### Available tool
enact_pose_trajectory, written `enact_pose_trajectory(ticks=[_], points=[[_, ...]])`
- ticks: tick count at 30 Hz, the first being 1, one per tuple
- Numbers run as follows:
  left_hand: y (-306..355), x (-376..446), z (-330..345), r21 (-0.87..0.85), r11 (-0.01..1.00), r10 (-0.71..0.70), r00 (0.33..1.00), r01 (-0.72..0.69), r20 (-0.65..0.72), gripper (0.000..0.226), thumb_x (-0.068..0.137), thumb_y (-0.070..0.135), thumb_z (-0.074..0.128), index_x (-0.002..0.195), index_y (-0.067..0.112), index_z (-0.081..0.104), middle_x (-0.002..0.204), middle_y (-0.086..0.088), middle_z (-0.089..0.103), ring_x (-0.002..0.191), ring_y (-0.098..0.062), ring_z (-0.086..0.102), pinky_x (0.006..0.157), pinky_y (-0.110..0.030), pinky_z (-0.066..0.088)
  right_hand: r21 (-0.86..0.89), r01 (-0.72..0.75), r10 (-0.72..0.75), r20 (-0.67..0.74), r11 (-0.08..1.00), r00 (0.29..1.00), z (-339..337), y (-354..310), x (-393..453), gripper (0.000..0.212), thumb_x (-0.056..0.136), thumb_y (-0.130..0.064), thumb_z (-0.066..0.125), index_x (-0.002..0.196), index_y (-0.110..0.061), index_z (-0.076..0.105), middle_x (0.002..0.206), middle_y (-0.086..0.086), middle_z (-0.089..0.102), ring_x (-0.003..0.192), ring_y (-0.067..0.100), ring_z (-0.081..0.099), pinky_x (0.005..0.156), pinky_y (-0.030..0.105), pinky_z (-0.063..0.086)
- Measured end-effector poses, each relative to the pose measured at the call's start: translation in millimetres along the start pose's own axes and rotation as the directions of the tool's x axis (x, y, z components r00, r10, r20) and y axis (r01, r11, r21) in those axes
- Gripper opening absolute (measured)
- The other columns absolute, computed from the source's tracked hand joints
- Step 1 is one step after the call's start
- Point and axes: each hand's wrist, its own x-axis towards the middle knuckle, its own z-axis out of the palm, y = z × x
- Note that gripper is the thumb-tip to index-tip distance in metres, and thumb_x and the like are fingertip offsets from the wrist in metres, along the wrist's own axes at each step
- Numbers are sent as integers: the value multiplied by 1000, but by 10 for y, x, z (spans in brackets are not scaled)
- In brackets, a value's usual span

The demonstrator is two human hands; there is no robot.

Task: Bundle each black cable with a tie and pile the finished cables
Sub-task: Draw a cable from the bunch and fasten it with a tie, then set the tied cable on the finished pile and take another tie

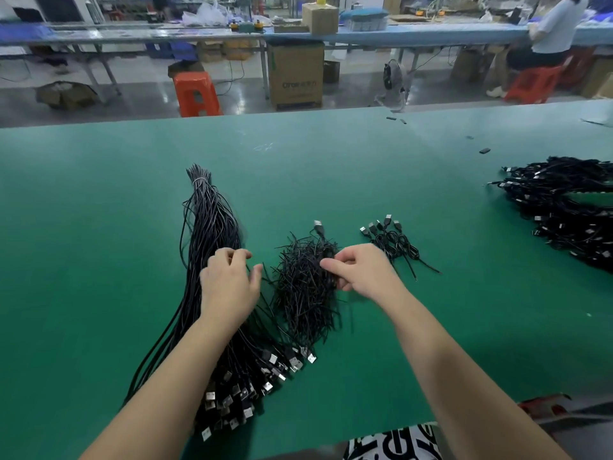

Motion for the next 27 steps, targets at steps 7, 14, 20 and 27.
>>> enact_pose_trajectory(ticks=[7,14,20,27], points=[[-505,-5,361,220,968,-171,957,119,234,63,101,46,36,157,25,19,167,-11,8,154,-25,-2,123,-52,5,-443,-207,110,-235,872,966,-436,310,543,49,91,-55,64,82,-9,74,71,7,74,73,22,72,68,31,58],[-516,-39,408,218,969,-158,973,120,167,63,96,41,40,156,25,27,165,-8,19,154,-24,3,123,-51,12,-540,-389,267,-292,747,918,-693,579,975,40,90,-50,70,86,-12,60,85,5,63,81,27,59,62,28,41],[-513,-54,413,216,968,-161,977,128,143,64,94,40,42,155,25,30,164,-8,24,154,-24,5,123,-52,14,-528,-439,319,-306,727,897,-684,853,1061,44,93,-53,65,92,-9,68,87,7,67,80,28,62,61,27,42],[-510,-62,391,178,974,-169,977,144,133,62,94,40,43,153,26,33,163,-6,26,153,-23,7,123,-50,14,-403,-257,35,-482,878,876,-470,743,921,38,95,-46,63,116,-14,65,113,7,66,92,26,62,69,31,43]])
